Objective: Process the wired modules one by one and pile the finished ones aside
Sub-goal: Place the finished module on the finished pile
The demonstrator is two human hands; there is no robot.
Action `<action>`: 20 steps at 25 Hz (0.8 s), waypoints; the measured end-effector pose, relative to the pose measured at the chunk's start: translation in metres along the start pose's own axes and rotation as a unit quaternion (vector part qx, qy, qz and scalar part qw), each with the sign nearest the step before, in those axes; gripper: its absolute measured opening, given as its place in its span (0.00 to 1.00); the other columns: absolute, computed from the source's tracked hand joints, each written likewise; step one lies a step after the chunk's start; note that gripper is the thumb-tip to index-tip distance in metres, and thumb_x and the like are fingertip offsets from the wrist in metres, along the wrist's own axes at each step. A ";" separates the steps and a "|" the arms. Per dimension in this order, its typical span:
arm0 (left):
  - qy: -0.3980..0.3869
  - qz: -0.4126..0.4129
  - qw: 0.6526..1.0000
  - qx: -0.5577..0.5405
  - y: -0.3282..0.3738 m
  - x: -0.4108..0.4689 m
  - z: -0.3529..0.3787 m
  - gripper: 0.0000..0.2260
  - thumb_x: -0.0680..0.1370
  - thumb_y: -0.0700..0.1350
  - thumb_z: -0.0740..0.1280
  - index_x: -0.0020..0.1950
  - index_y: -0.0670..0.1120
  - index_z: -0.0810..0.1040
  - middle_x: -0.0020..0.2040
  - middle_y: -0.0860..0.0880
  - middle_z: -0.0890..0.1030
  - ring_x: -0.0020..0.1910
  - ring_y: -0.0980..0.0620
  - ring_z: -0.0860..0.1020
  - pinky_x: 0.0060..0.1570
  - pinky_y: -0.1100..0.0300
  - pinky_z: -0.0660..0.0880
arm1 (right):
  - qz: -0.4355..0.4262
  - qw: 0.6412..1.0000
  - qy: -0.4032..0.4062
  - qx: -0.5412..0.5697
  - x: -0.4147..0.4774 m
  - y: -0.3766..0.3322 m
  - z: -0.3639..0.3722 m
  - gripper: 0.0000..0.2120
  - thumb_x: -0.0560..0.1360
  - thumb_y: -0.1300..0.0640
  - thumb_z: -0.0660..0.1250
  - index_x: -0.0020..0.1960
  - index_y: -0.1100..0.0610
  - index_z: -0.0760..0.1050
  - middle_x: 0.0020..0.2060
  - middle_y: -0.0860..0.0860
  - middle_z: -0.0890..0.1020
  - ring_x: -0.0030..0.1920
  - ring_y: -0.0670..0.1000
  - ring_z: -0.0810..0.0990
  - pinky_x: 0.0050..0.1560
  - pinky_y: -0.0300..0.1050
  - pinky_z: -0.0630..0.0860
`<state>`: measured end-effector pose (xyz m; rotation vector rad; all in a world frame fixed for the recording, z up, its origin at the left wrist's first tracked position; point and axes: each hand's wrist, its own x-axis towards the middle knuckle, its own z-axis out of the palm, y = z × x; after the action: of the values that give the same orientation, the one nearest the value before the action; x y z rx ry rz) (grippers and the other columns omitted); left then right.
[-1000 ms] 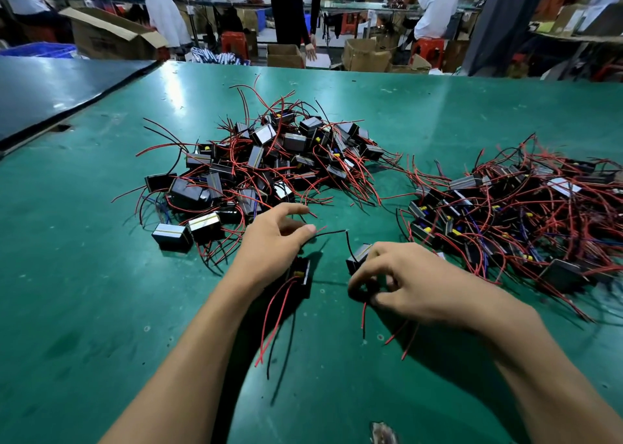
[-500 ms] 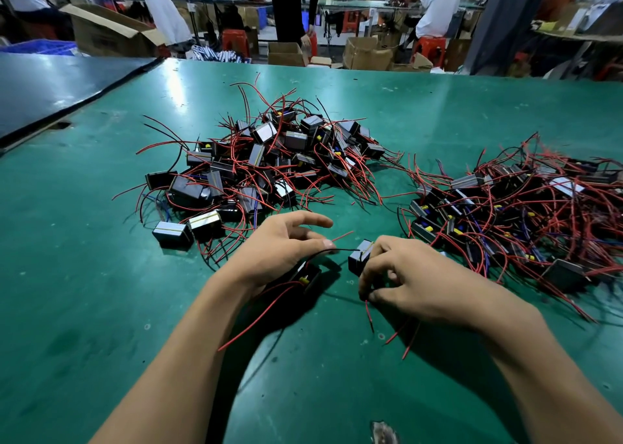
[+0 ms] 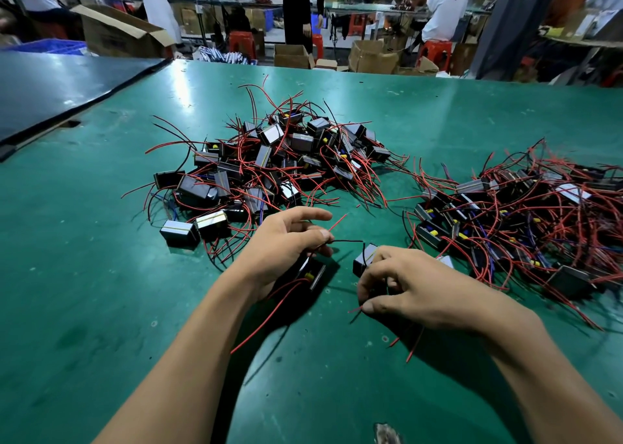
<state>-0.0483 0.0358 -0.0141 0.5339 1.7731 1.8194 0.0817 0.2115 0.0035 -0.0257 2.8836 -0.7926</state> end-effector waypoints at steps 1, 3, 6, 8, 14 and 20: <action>0.000 -0.001 1.000 -0.001 0.000 0.000 0.000 0.10 0.77 0.32 0.67 0.56 0.41 0.80 0.41 0.43 0.84 0.37 0.49 0.83 0.38 0.63 0.78 | -0.004 1.000 0.001 0.005 0.000 0.000 0.001 0.03 0.74 0.51 0.75 0.44 0.44 0.82 0.45 0.44 0.74 0.44 0.40 0.74 0.44 0.31 0.67; 0.000 -0.007 1.000 -0.014 0.000 0.000 0.002 0.09 0.78 0.32 0.67 0.56 0.40 0.80 0.39 0.44 0.82 0.36 0.48 0.83 0.39 0.62 0.80 | -0.021 0.999 0.015 0.032 -0.001 0.000 -0.001 0.03 0.74 0.51 0.74 0.45 0.44 0.81 0.45 0.44 0.74 0.45 0.41 0.74 0.47 0.32 0.68; -0.009 -0.026 0.999 -0.045 0.001 -0.001 0.005 0.07 0.79 0.34 0.65 0.55 0.40 0.81 0.36 0.45 0.80 0.34 0.47 0.82 0.41 0.60 0.79 | -0.041 0.992 0.048 0.109 -0.003 0.000 -0.006 0.02 0.75 0.52 0.74 0.45 0.46 0.81 0.46 0.45 0.75 0.46 0.43 0.75 0.50 0.37 0.72; -0.014 -0.044 0.997 -0.064 0.002 -0.002 0.006 0.07 0.80 0.35 0.64 0.54 0.40 0.81 0.35 0.45 0.79 0.34 0.48 0.82 0.43 0.58 0.78 | -0.043 0.986 0.075 0.140 -0.003 0.002 -0.008 0.03 0.76 0.54 0.73 0.46 0.47 0.81 0.47 0.45 0.77 0.45 0.44 0.76 0.50 0.42 0.73; -0.031 -0.073 0.991 -0.104 0.005 -0.004 0.002 0.09 0.80 0.38 0.64 0.56 0.40 0.83 0.34 0.47 0.77 0.33 0.48 0.81 0.39 0.61 0.77 | -0.035 0.949 0.156 0.273 0.006 0.002 -0.002 0.03 0.80 0.62 0.67 0.49 0.55 0.76 0.41 0.52 0.84 0.42 0.46 0.81 0.46 0.37 0.76; -0.002 -0.056 0.991 -0.121 0.008 -0.004 0.003 0.06 0.80 0.36 0.63 0.52 0.40 0.80 0.37 0.45 0.81 0.36 0.49 0.82 0.43 0.55 0.79 | -0.005 0.883 0.222 0.414 0.015 0.001 0.009 0.07 0.81 0.64 0.64 0.57 0.56 0.73 0.36 0.52 0.83 0.33 0.47 0.74 0.33 0.34 0.71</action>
<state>-0.0441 0.0361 -0.0056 0.3357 1.5194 1.9174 0.0680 0.2065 -0.0065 0.2706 2.6214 -2.1987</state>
